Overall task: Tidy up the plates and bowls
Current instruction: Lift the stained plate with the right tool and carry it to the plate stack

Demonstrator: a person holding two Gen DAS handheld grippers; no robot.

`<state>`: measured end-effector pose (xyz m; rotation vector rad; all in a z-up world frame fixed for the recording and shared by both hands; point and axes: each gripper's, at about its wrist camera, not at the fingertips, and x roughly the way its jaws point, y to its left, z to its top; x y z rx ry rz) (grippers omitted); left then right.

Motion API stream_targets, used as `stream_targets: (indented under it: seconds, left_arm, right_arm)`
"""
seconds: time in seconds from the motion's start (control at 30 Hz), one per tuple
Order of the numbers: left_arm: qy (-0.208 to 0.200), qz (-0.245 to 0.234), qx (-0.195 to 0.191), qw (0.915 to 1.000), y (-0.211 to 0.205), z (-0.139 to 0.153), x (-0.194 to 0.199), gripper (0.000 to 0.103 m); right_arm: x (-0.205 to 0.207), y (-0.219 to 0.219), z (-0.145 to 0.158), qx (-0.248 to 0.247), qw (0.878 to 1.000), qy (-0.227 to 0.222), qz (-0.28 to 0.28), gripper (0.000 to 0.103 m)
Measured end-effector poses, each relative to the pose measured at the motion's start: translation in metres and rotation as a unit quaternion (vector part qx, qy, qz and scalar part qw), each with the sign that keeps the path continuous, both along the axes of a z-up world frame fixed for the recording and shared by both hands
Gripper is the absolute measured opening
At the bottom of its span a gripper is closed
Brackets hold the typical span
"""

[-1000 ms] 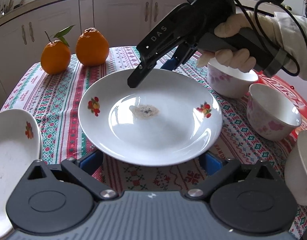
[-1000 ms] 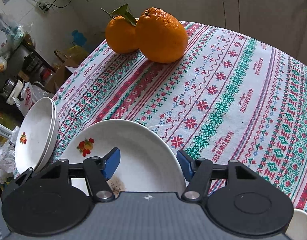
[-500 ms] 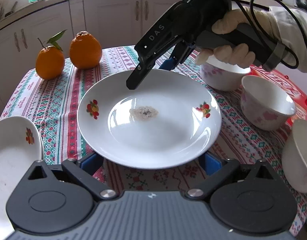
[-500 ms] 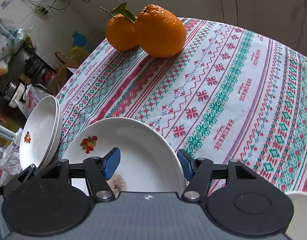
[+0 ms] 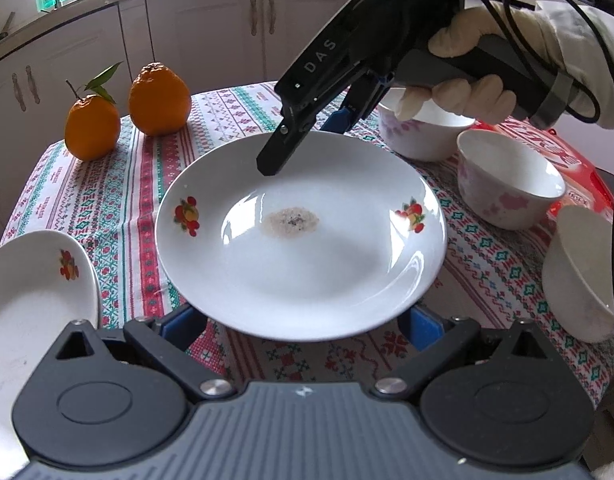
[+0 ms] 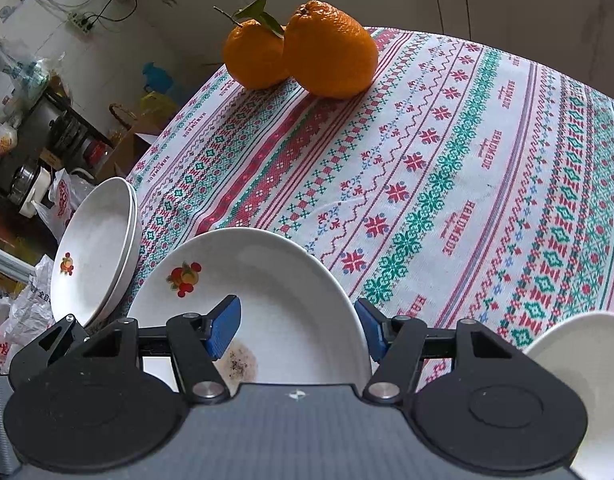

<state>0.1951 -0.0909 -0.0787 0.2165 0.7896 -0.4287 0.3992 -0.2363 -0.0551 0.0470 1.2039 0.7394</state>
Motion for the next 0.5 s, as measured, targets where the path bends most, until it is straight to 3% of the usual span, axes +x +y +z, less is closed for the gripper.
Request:
stream_targets:
  seconds: [0.5]
  left_arm:
    - [-0.014, -0.019, -0.002, 0.9997, 0.015, 0.014, -0.016, 0.100]
  right_arm:
    - [-0.025, 0.001, 0.014, 0.004, 1.000, -0.010, -0.007, 0.068]
